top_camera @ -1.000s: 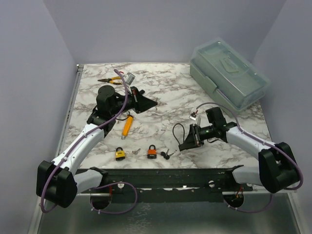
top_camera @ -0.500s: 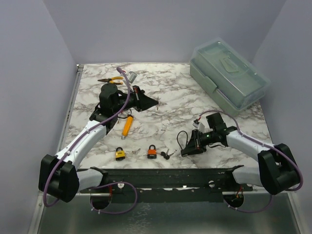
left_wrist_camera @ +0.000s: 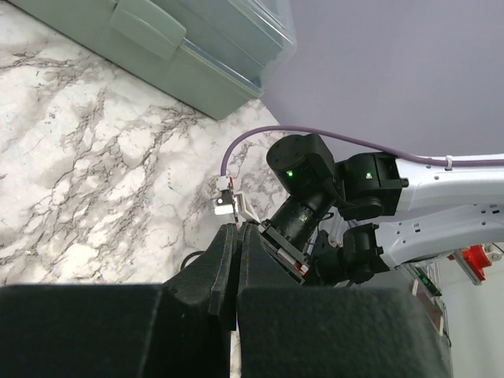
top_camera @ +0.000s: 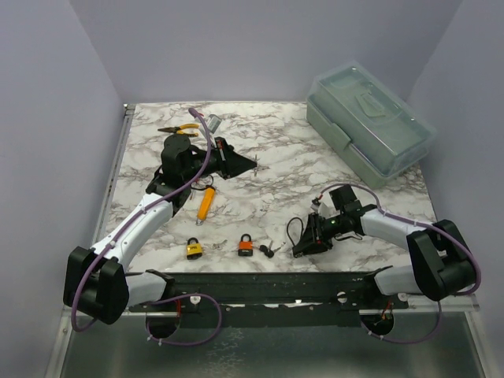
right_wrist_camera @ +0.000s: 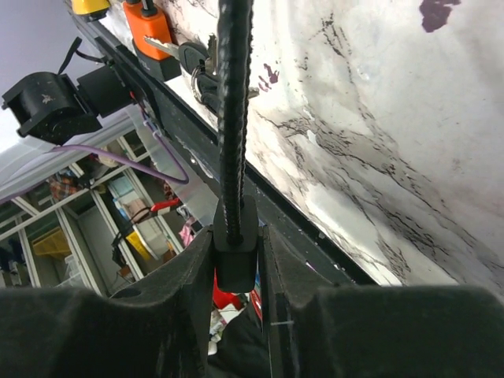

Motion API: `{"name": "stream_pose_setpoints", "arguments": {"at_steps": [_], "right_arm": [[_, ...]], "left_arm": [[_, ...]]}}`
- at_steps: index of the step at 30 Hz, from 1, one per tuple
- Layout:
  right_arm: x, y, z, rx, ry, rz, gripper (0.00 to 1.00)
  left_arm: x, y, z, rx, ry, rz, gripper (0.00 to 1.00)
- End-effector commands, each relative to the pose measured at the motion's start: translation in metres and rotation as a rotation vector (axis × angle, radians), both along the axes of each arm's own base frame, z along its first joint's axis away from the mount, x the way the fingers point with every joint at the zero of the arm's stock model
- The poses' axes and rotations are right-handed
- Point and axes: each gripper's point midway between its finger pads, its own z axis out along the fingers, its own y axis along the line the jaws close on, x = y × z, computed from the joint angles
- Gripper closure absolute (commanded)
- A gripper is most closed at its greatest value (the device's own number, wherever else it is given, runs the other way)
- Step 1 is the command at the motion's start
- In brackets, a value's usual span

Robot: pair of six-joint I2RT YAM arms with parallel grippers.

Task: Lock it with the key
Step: Place the lock at the center of the board, then place the key at the center of the board.

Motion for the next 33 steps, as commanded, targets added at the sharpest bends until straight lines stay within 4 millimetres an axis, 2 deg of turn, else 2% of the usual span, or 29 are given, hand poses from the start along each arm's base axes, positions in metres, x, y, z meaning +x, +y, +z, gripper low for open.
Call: {"name": "stream_pose_setpoints", "arguments": {"at_steps": [1, 6, 8, 13, 14, 16, 20, 24, 29, 33], "right_arm": [[0.006, 0.0, -0.002, -0.035, -0.01, -0.016, 0.69], [0.011, -0.001, -0.006, -0.061, -0.016, -0.026, 0.54], [0.014, -0.002, -0.008, -0.077, -0.017, -0.031, 0.51], [0.029, -0.006, -0.007, -0.149, -0.047, -0.066, 0.37], [0.03, -0.006, -0.007, -0.153, -0.047, -0.069, 0.32], [0.03, -0.007, -0.007, -0.165, -0.041, -0.071, 0.17], [0.028, -0.005, -0.002, -0.148, -0.027, -0.049, 0.02], [0.026, -0.003, 0.008, -0.099, -0.093, 0.004, 0.0], [0.026, 0.003, 0.046, 0.023, -0.287, 0.067, 0.0], [0.026, 0.006, 0.082, 0.109, -0.466, 0.091, 0.0]], "left_arm": [[0.006, 0.0, 0.015, -0.022, -0.047, 0.014, 1.0], [0.005, 0.0, 0.015, -0.021, -0.05, 0.012, 1.0], [0.004, 0.0, 0.015, -0.021, -0.052, 0.009, 1.0], [-0.001, 0.001, 0.013, -0.011, -0.069, -0.005, 1.0], [-0.002, 0.001, 0.012, -0.009, -0.07, -0.009, 1.0], [-0.004, 0.001, 0.01, -0.004, -0.072, -0.016, 1.0], [-0.005, 0.001, 0.009, 0.009, -0.084, -0.031, 1.0], [-0.007, 0.0, 0.01, 0.016, -0.104, -0.053, 1.0], [-0.009, -0.001, 0.006, 0.03, -0.111, -0.072, 1.0], [-0.001, -0.003, -0.004, 0.034, -0.027, -0.055, 1.0]]}}
